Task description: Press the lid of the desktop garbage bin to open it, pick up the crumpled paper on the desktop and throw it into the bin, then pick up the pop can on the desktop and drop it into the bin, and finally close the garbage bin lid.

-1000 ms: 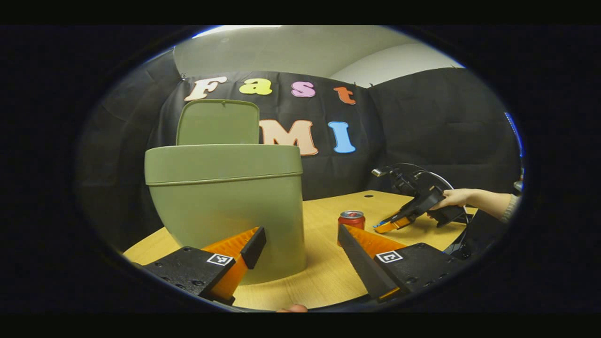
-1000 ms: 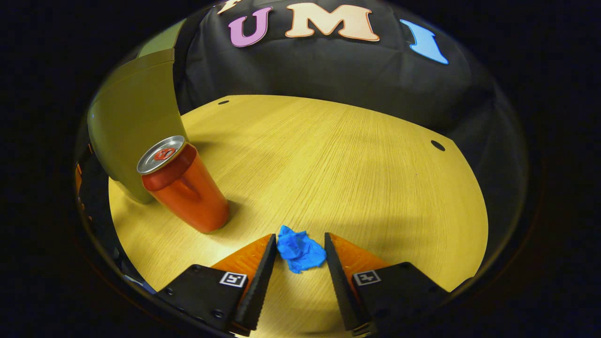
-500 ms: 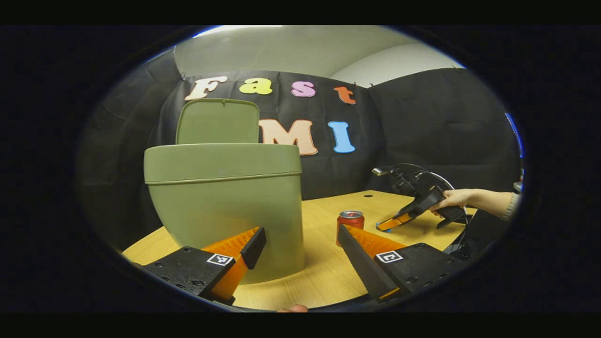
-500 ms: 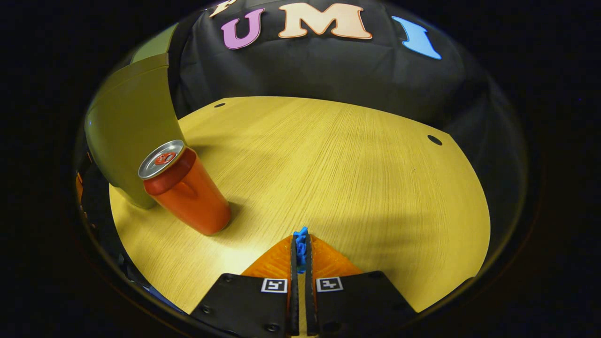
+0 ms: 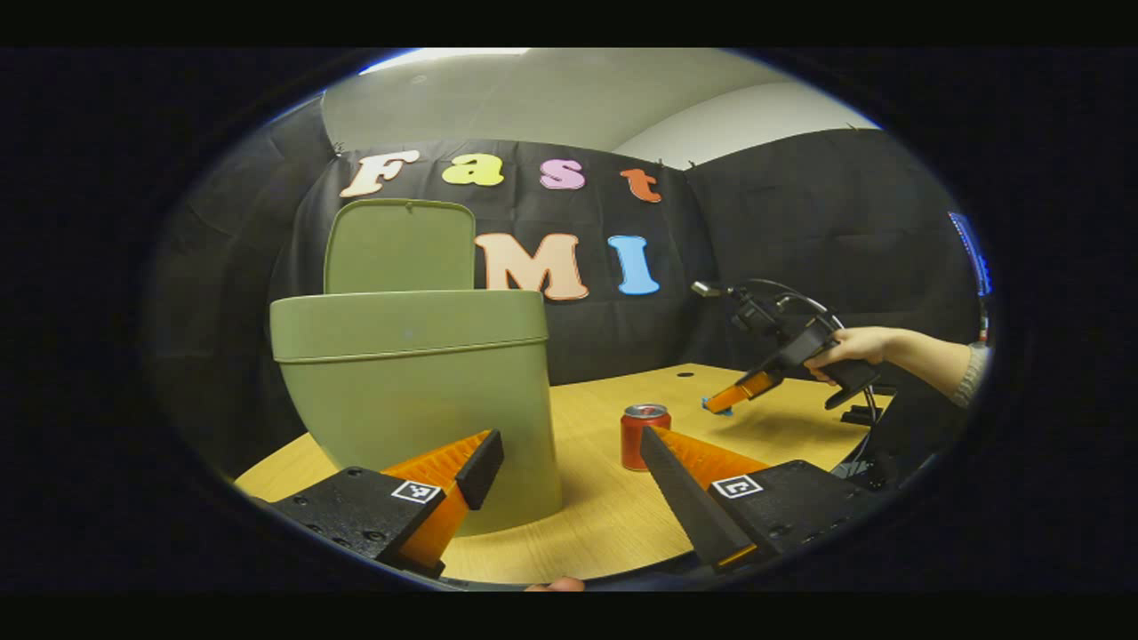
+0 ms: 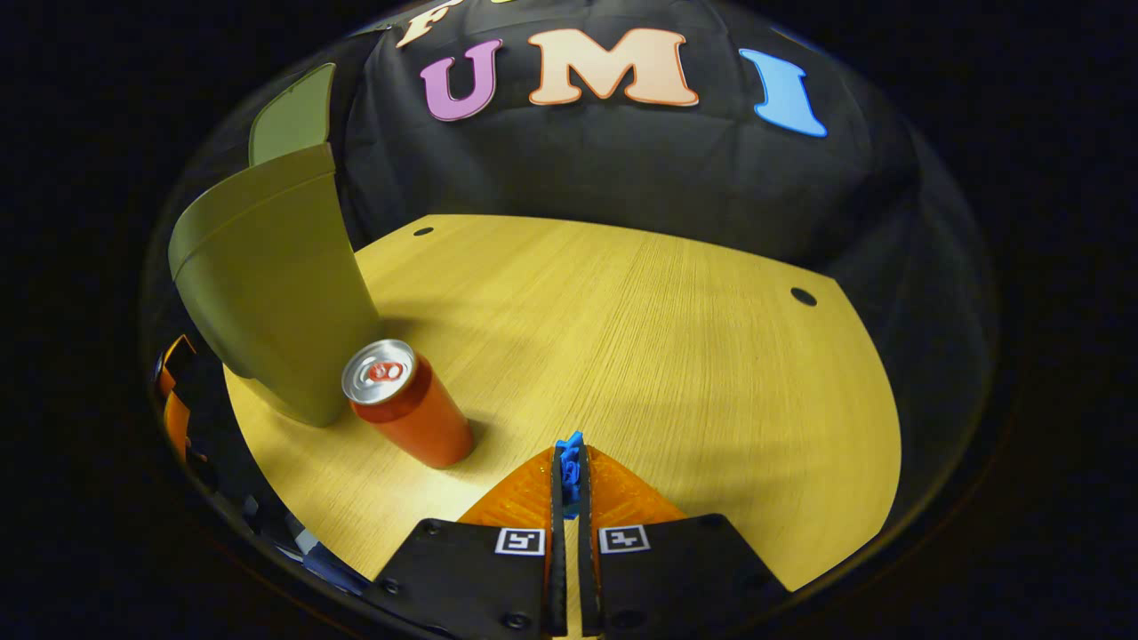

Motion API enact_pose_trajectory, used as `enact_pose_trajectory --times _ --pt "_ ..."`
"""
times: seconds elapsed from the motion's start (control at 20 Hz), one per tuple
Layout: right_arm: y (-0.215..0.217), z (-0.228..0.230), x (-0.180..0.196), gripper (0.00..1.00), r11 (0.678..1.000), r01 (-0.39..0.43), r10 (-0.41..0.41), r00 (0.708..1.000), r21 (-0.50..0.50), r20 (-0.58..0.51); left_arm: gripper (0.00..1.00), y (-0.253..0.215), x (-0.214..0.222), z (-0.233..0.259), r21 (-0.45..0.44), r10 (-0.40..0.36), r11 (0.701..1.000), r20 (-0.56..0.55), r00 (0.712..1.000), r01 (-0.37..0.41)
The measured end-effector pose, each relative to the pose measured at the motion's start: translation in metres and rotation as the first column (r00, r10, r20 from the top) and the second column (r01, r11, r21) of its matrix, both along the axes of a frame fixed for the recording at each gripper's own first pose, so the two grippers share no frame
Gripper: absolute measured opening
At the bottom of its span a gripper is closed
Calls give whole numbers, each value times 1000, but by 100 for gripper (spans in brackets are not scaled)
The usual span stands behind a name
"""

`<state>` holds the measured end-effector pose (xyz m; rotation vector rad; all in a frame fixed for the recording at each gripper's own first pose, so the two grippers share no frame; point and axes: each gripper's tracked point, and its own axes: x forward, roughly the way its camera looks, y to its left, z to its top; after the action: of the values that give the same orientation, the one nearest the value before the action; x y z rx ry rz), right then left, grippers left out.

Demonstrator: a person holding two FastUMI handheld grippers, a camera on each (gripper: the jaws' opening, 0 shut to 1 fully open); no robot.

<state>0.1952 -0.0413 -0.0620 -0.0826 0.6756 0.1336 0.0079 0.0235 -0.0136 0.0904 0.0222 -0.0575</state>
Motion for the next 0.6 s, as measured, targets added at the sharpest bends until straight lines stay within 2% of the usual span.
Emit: enact_pose_trajectory --times 0.15,0.3,0.6 --pt "17 42 -5 8 999 -38 38 998 5 55 94 -10 -3 -6 -10 -36 999 -24 999 36" --pt "33 91 -8 8 997 -62 68 990 -49 124 94 -13 -5 -6 -8 -46 999 -31 998 46" --pt "97 181 0 8 980 -148 176 953 -130 247 94 -22 -8 -4 -15 -77 997 -30 997 76"
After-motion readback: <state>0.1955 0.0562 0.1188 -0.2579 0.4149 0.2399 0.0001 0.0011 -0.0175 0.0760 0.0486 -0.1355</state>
